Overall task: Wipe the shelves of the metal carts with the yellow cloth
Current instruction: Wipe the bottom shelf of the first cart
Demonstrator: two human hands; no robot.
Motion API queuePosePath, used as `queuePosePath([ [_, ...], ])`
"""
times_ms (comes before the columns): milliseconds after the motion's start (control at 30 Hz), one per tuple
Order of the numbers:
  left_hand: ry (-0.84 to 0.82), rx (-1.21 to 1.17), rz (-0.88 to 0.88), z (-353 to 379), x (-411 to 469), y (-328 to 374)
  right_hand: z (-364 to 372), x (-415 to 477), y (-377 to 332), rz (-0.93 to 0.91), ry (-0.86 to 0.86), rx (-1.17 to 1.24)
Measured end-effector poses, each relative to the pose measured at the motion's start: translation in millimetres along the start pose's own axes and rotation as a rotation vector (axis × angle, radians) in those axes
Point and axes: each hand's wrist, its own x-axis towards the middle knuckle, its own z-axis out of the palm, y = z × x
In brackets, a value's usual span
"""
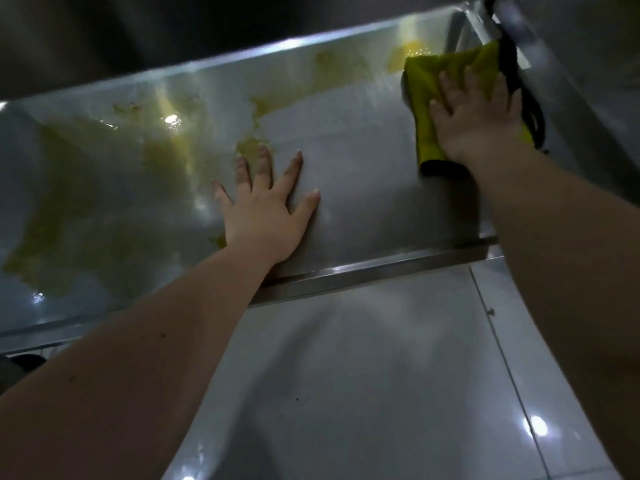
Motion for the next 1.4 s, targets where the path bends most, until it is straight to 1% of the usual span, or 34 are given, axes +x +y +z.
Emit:
queuePosePath([
  [100, 0.002, 0.012, -0.004, 0.5, 0.1, -0.2, 7.9, -30.5, -9.4, -0.017, 0.014, 0.029],
  [167, 0.013, 0.017, -0.008, 1.4, 0.4, 0.8, 14.1, -64.5, -19.6, -0.066, 0.015, 0.071],
  [233, 0.015, 0.027, -0.011, 1.5, 0.2, 1.1, 24.1, -108.5, -37.7, -0.185, -0.018, 0.043],
  [300, 0.009, 0.03, -0.002, 1.5, -0.5, 0.4, 35.9, -151.7, -60.0, -0.365, -0.021, -0.002],
  [333, 0.013, 0.026, 0.005, 1.6, -0.8, -0.4, 39.1, -165.3, -67.7, -0.424, -0.016, -0.006],
  [400, 0.029, 0.011, 0.013, 1.8, -2.0, -2.3, 37.3, -163.3, -63.6, -0.465, -0.027, 0.024],
  [467, 0.037, 0.004, 0.013, 1.6, -1.9, -2.9, 31.6, -140.5, -35.1, -0.404, -0.036, 0.034],
  [567, 0.019, -0.017, 0.0, -0.5, -0.7, -1.7, 18.5, -109.9, 32.3, -0.14, -0.041, 0.042],
  [633, -0.001, -0.01, -0.003, -2.9, -1.4, -2.0, 13.2, -107.3, 58.5, 0.001, -0.038, 0.033],
  [700, -0.031, -0.009, 0.001, -5.0, -1.8, -2.6, 11.8, -110.5, 52.7, 0.075, -0.05, 0.012],
  [767, -0.066, -0.046, 0.001, -8.4, 0.8, -5.0, 13.6, -117.3, 20.5, 0.122, -0.072, 0.024],
  [833, -0.112, -0.136, 0.0, -14.9, 6.3, -9.7, 18.8, -131.5, -27.3, 0.057, -0.087, 0.02],
  [933, -0.162, -0.438, -0.016, -31.5, 8.8, -24.2, 30.5, -170.9, -117.1, -0.172, -0.098, 0.025],
  [967, -0.145, -0.507, -0.004, -36.8, 4.9, -30.0, 34.1, -185.7, -145.5, -0.247, -0.107, 0.035],
  [1033, -0.06, -0.506, 0.027, -41.9, -9.5, -39.1, 38.7, -207.4, -181.2, -0.351, -0.134, 0.068],
  [1100, 0.06, -0.374, 0.052, -41.6, -23.8, -44.2, 35.0, -206.9, -180.9, -0.375, -0.105, 0.162],
  [1167, 0.129, -0.217, 0.106, -37.2, -36.5, -37.5, 29.4, -197.1, -156.6, -0.299, -0.003, 0.237],
  [1233, 0.082, -0.14, 0.205, -31.5, -46.4, -17.5, 27.6, -185.7, -126.4, -0.177, 0.052, 0.253],
  [1267, 0.04, -0.105, 0.243, -27.0, -51.3, -4.9, 28.2, -181.9, -114.9, -0.139, 0.033, 0.277],
  [1333, -0.046, -0.043, 0.238, -17.0, -60.4, 15.9, 32.0, -178.8, -104.1, -0.126, -0.027, 0.307],
  [1400, -0.077, -0.034, 0.201, -10.8, -62.7, 20.3, 35.2, -176.1, -101.3, -0.144, -0.056, 0.29],
])
